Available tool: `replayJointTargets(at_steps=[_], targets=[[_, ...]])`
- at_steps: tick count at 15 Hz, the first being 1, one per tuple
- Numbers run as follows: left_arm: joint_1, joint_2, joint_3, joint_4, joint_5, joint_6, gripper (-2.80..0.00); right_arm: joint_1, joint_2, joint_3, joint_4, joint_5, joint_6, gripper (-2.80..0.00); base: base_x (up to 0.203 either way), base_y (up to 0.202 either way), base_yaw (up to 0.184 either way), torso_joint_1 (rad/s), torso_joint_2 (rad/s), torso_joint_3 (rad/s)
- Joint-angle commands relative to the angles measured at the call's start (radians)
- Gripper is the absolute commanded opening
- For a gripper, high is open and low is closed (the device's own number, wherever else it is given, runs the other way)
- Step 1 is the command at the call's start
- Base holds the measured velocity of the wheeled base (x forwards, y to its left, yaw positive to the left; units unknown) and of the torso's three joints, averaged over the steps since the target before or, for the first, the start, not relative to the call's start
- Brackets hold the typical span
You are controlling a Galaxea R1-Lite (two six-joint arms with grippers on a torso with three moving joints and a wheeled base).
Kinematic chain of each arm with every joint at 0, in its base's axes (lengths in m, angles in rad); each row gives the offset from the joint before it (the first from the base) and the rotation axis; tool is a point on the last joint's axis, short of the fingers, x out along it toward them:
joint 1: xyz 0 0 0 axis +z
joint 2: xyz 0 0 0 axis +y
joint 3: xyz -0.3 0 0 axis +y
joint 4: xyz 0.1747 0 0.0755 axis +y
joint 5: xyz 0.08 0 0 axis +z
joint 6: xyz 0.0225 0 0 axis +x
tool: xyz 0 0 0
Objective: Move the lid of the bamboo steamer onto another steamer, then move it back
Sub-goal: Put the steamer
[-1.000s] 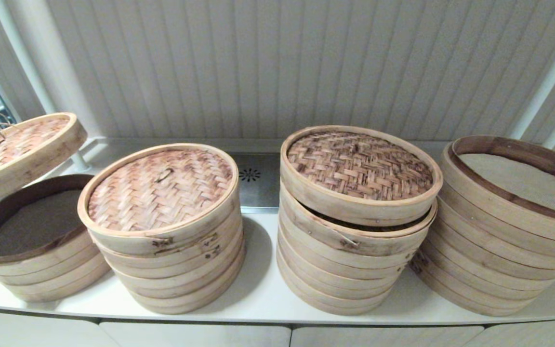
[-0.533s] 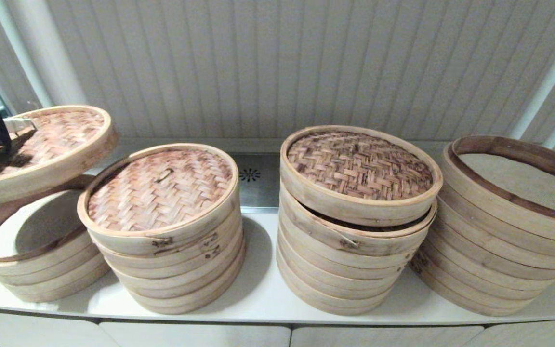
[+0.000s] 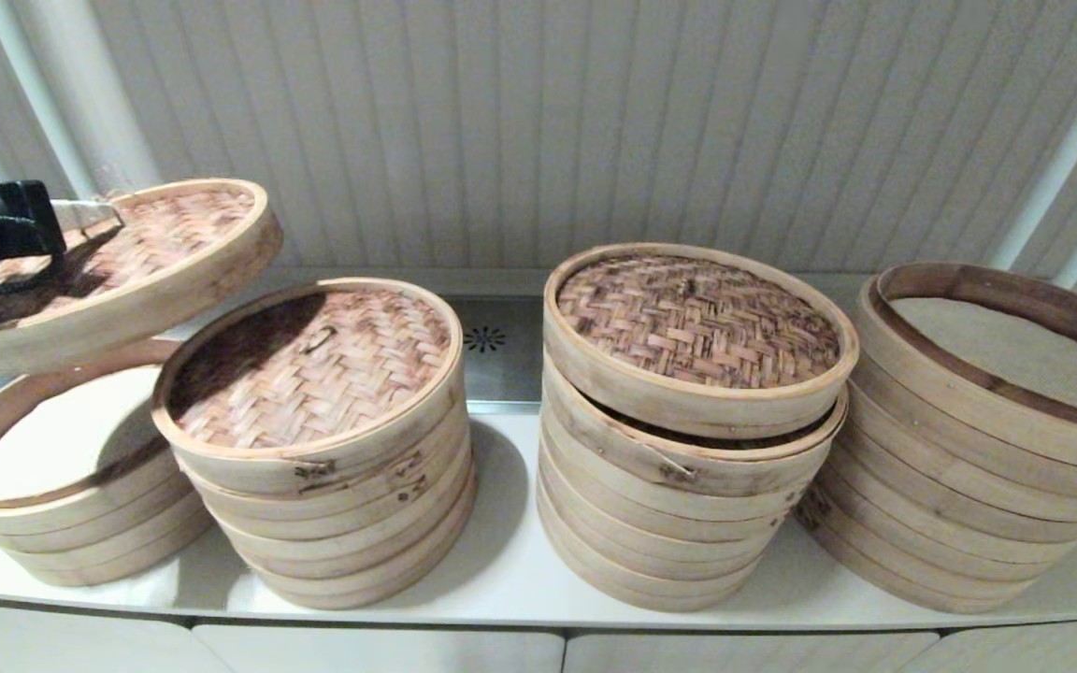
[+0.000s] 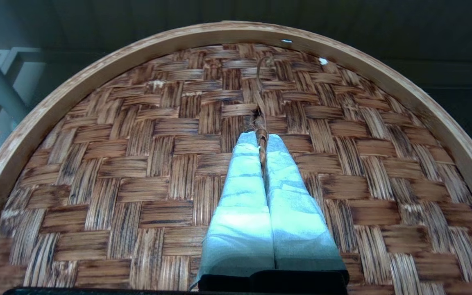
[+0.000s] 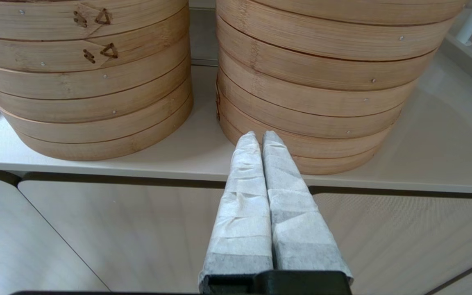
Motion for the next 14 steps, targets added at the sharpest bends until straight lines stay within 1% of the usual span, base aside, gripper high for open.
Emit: replayJointTargets(at_steps=[1, 4, 6, 8, 9, 12, 14], targets=[[-0.054, -0.024, 0.009, 0.007, 0.017, -0.001, -2.8, 0.0, -0.002, 0.001, 0.0, 0.0, 0.0, -2.8, 0.0, 0.0, 0.0, 0.0, 0.0, 0.0], [-0.148, -0.047, 0.025, 0.03, 0.072, -0.012, -2.8, 0.0, -0.002, 0.0, 0.0, 0.0, 0.0, -2.8, 0.0, 0.0, 0.0, 0.0, 0.0, 0.0], [-0.194, -0.055, 0.032, 0.043, 0.096, -0.013, -2.8, 0.0, -0.002, 0.0, 0.0, 0.0, 0.0, -2.8, 0.0, 0.0, 0.0, 0.0, 0.0, 0.0], [-0.255, -0.063, 0.054, 0.049, 0.152, -0.011, -2.8, 0.0, -0.002, 0.0, 0.0, 0.0, 0.0, -2.8, 0.0, 0.0, 0.0, 0.0, 0.0, 0.0], [-0.27, -0.069, 0.072, 0.044, 0.169, -0.011, -2.8, 0.0, -0.002, 0.0, 0.0, 0.002, 0.0, -2.8, 0.0, 0.0, 0.0, 0.0, 0.0, 0.0], [-0.303, -0.074, 0.097, 0.045, 0.174, -0.01, -2.8, 0.0, -0.002, 0.0, 0.0, 0.002, 0.0, -2.8, 0.0, 0.0, 0.0, 0.0, 0.0, 0.0], [-0.325, -0.082, 0.134, 0.038, 0.175, -0.007, -2.8, 0.0, -0.002, 0.0, 0.0, 0.0, 0.0, -2.8, 0.0, 0.0, 0.0, 0.0, 0.0, 0.0]])
